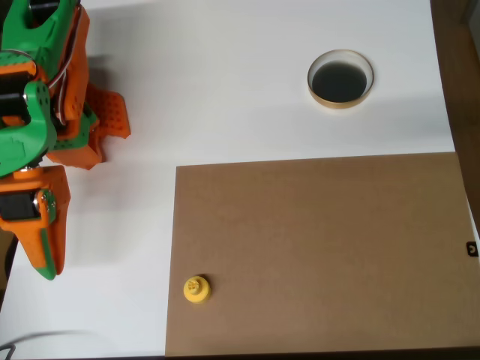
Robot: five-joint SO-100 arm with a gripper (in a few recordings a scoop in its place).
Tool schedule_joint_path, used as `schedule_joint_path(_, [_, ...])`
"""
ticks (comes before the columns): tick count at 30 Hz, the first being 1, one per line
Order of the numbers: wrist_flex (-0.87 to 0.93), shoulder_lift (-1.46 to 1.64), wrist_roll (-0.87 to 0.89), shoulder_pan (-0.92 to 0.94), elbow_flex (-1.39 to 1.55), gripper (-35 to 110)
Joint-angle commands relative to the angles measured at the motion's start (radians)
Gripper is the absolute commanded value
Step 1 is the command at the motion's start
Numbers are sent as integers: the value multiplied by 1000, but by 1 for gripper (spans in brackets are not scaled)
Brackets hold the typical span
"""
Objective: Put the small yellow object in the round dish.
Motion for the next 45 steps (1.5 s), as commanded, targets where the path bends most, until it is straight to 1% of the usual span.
schedule_joint_path(1, [-89,32,-71,-43,21,0])
schedule_joint_path(3, [-146,31,-81,-41,40,0])
schedule_joint_path(8, [-140,32,-86,-43,40,0])
schedule_joint_path(9, [-91,32,-84,-43,23,0])
schedule_joint_path(13, [-144,32,-20,-40,40,0])
schedule_joint_path(19, [-141,32,32,-6,40,0])
schedule_joint_path(24, [-127,32,133,63,28,0])
schedule_joint_path(26, [-97,32,106,57,3,0])
schedule_joint_path(27, [-77,32,81,41,-11,3])
schedule_joint_path(29, [-31,32,-2,-9,-41,16])
schedule_joint_path(30, [-6,32,-15,-26,-58,20])
schedule_joint_path(31, [14,32,-38,-41,-75,23])
schedule_joint_path(32, [25,32,-101,-44,-91,24])
schedule_joint_path(34, [26,32,-132,-40,-114,27])
schedule_joint_path(37, [23,32,-123,-37,-129,31])
schedule_joint_path(45, [64,32,-144,-28,-138,31])
